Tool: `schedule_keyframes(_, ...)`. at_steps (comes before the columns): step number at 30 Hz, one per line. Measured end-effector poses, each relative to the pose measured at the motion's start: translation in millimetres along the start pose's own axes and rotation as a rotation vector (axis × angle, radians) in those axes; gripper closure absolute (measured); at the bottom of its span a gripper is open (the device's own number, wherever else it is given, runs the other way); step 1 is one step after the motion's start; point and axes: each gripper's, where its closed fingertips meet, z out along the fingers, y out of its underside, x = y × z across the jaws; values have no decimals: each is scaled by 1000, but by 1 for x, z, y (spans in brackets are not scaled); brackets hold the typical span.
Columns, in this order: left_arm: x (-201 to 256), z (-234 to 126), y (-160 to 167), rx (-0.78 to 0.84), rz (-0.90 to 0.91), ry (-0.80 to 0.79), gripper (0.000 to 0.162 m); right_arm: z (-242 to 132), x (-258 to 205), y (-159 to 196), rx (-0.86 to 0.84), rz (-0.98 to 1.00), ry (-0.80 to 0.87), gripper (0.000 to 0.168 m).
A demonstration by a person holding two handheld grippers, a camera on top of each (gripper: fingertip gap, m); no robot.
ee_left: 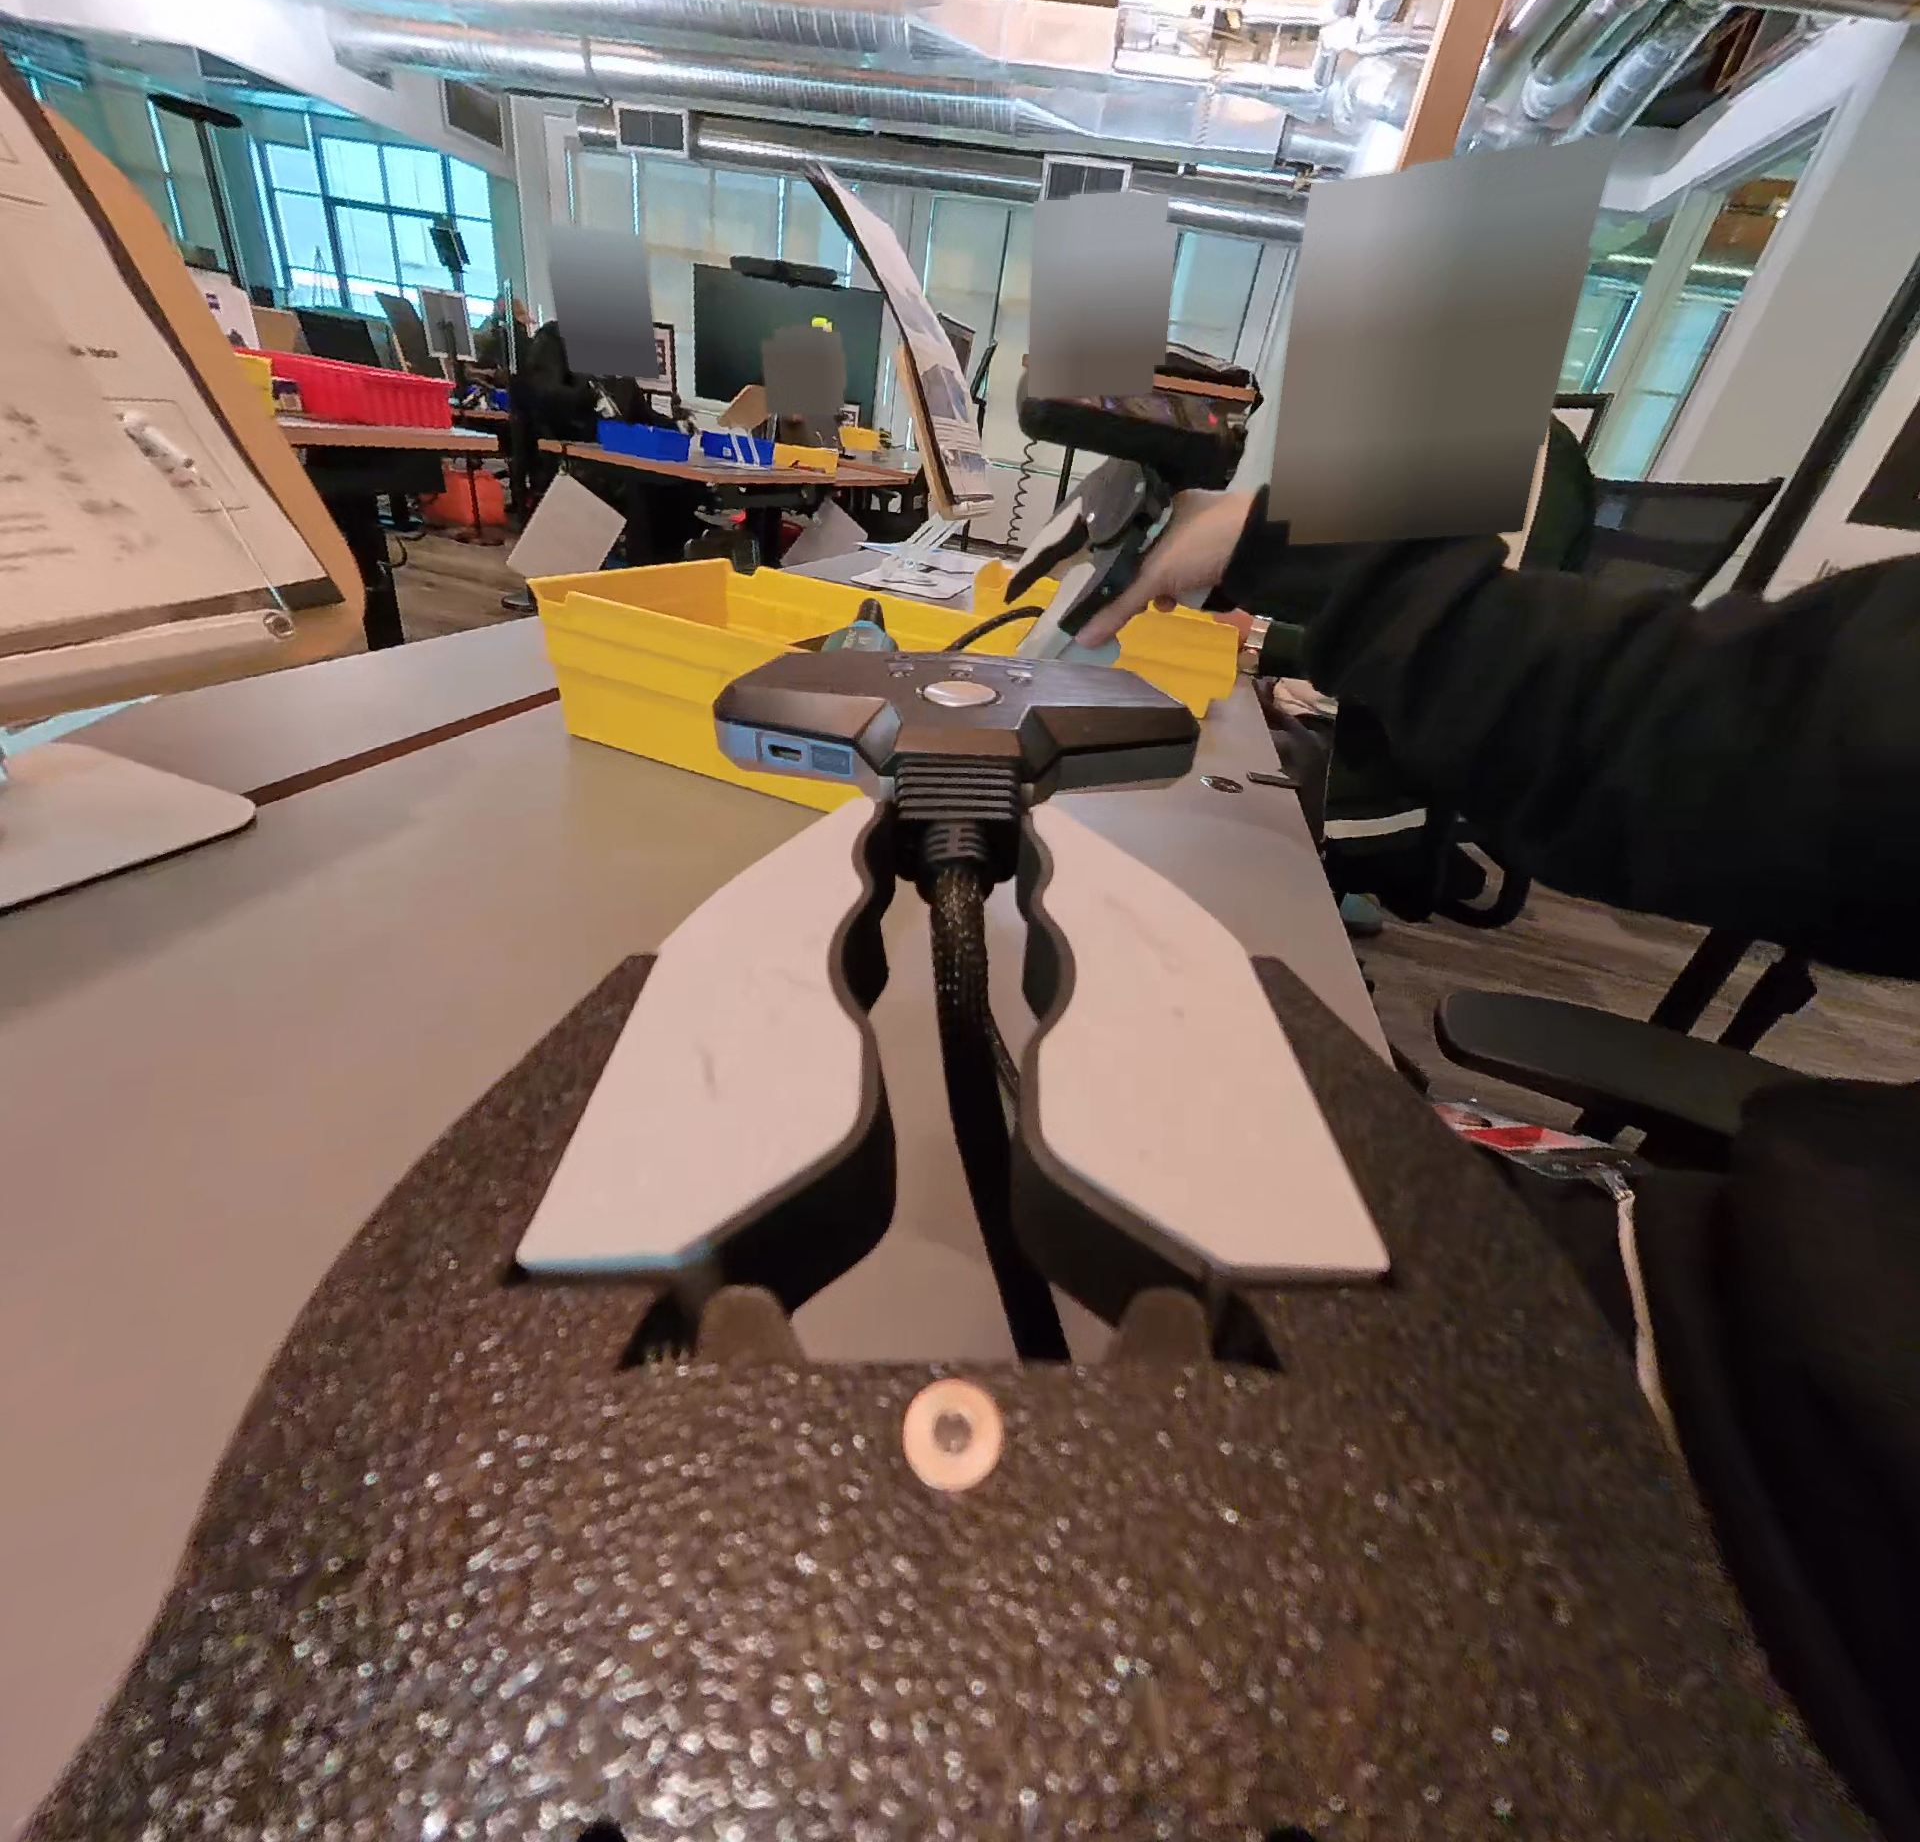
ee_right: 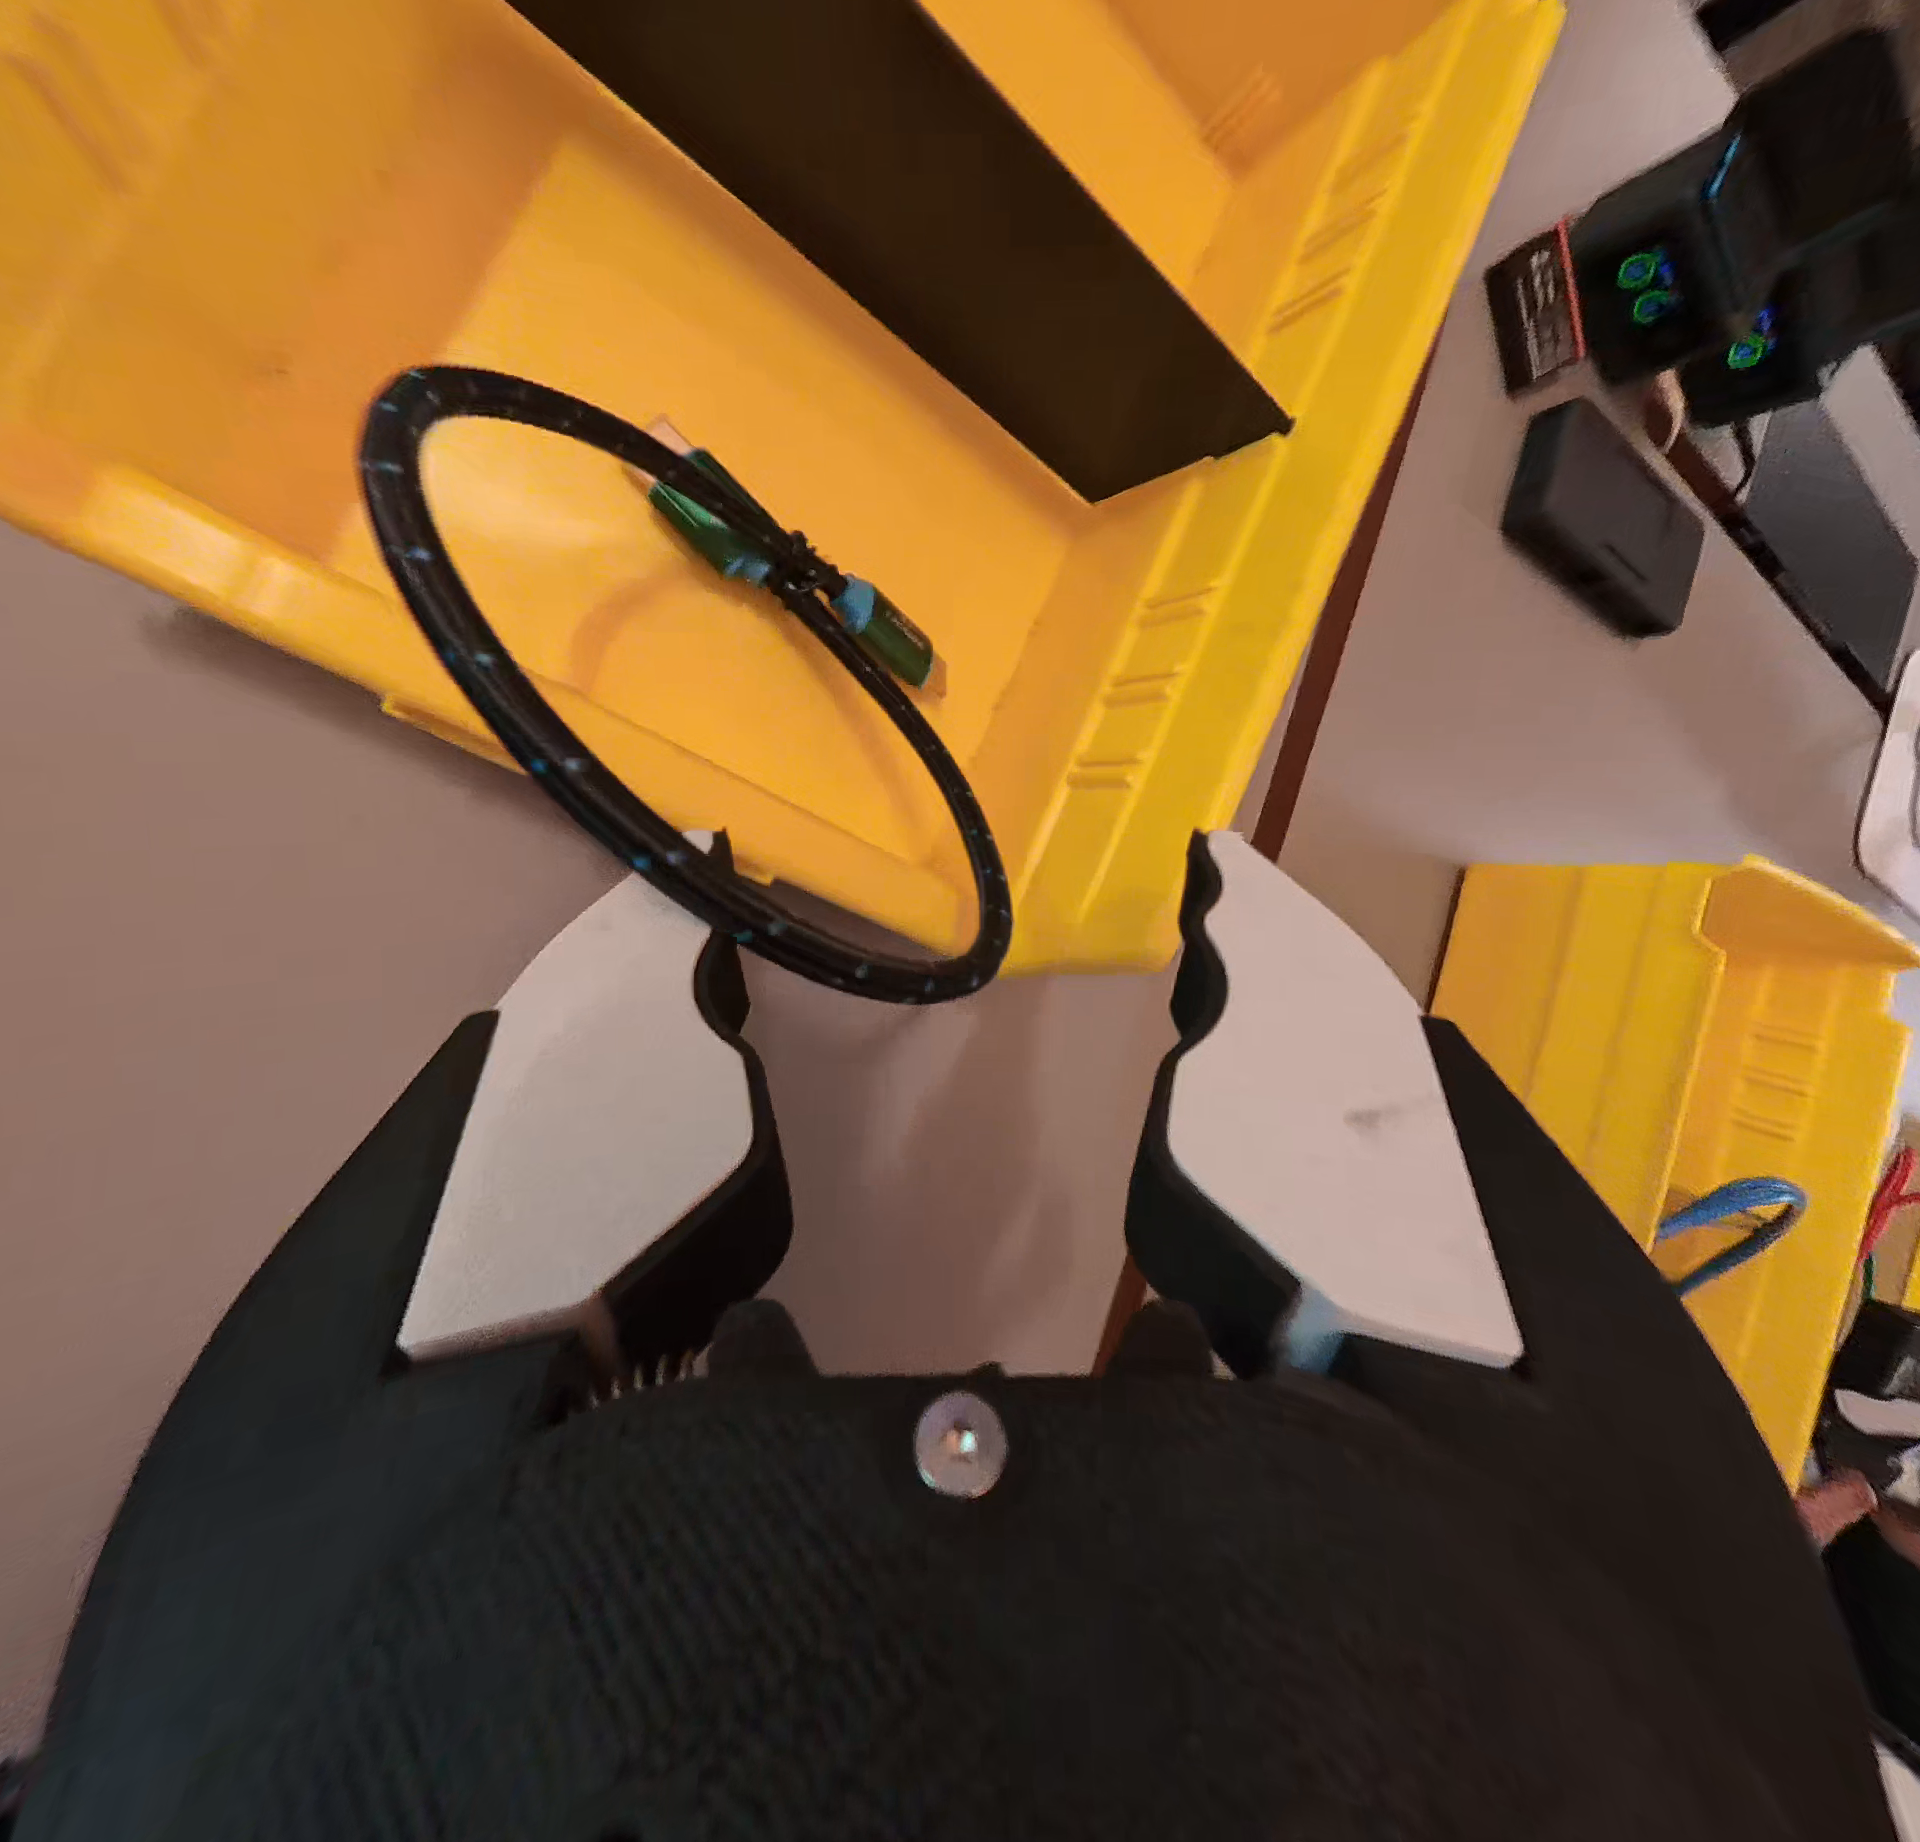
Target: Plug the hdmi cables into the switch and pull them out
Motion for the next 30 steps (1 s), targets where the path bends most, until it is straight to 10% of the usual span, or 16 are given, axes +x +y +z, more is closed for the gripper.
schedule_keyframes(8, -11, 0, 8, -12, -77, -20, 141, -24, -48, -4, 64, -234, -64, 87)
schedule_keyframes(15, -9, 2, 10, -21, -78, -10, 141, -20, -77, 4, 143, -505, -154, 125)
schedule_keyframes(18, -8, 3, 11, -29, -73, -7, 141, -7, -67, -2, 153, -490, -78, 162)
schedule_keyframes(30, -8, 4, 12, -29, -83, 6, 141, 25, -74, -57, 246, -186, -124, 162)
